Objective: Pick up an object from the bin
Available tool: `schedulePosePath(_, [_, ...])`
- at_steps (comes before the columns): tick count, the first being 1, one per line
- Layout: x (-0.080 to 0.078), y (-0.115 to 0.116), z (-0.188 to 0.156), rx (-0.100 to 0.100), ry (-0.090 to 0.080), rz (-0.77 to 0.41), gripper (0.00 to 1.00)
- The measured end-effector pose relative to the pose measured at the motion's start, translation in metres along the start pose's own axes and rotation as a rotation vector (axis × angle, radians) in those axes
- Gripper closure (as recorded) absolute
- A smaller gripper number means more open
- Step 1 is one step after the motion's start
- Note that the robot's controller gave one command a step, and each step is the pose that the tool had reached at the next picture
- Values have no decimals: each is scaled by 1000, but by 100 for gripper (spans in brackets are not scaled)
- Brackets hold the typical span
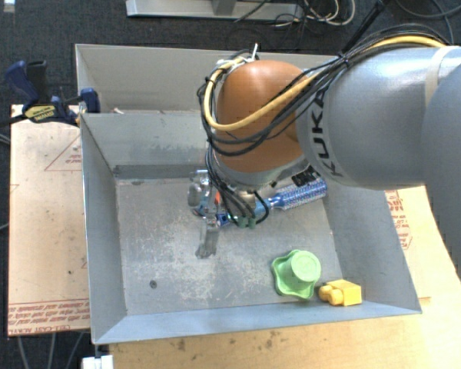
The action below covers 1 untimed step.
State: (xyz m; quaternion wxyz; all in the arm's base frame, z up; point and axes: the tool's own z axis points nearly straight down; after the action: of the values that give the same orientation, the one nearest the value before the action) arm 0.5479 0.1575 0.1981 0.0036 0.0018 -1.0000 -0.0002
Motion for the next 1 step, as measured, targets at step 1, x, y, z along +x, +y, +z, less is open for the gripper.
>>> schedulePosePath(1, [-64,-70,118,2,-5,46,0])
